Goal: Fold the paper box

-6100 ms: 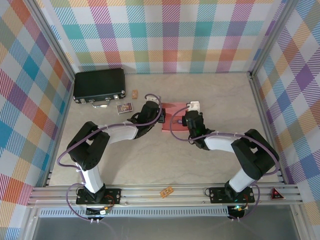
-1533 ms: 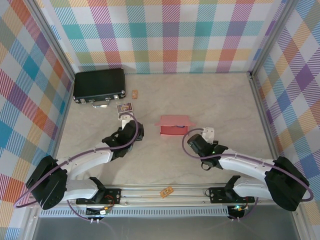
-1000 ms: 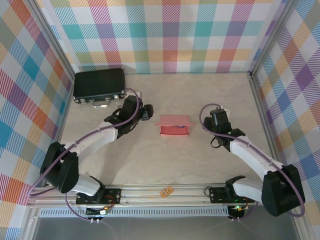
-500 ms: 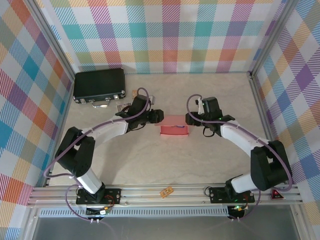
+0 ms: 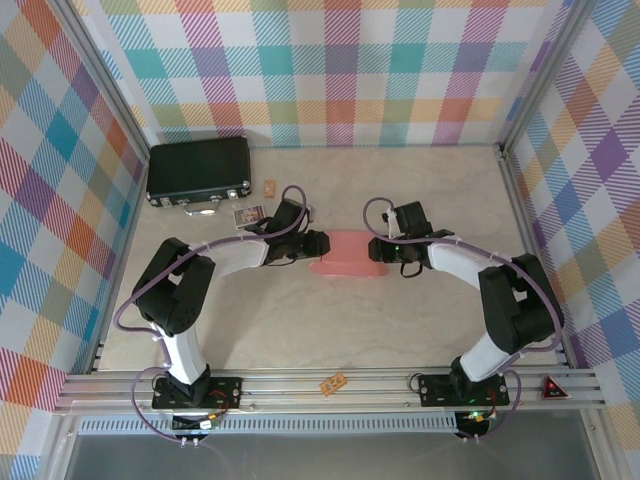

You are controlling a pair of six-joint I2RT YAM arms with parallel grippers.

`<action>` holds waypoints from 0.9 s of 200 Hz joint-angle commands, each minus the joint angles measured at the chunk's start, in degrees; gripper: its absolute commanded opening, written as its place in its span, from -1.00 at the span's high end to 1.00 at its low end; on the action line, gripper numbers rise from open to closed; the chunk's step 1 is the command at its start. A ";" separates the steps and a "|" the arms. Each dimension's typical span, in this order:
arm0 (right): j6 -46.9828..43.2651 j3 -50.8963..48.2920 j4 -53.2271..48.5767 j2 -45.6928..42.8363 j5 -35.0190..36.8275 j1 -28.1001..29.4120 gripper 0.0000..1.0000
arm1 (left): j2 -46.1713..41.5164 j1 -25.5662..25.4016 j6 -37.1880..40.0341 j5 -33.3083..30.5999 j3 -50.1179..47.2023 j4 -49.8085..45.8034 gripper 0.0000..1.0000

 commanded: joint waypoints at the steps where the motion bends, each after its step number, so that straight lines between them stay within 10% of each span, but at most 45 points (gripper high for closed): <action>1: 0.04 1.75 0.76 1.98 -2.92 0.48 0.16 | 0.67 -0.13 -1.79 0.81 -1.43 1.24 0.25; 66: -2.60 6.02 -0.39 7.79 -6.17 1.01 0.29 | -2.14 -1.43 -7.42 -2.80 -6.75 3.26 0.51; 180: -17.77 30.35 -12.83 25.99 -16.26 5.34 0.22 | -13.16 -11.94 -22.29 -13.83 -18.00 2.42 0.37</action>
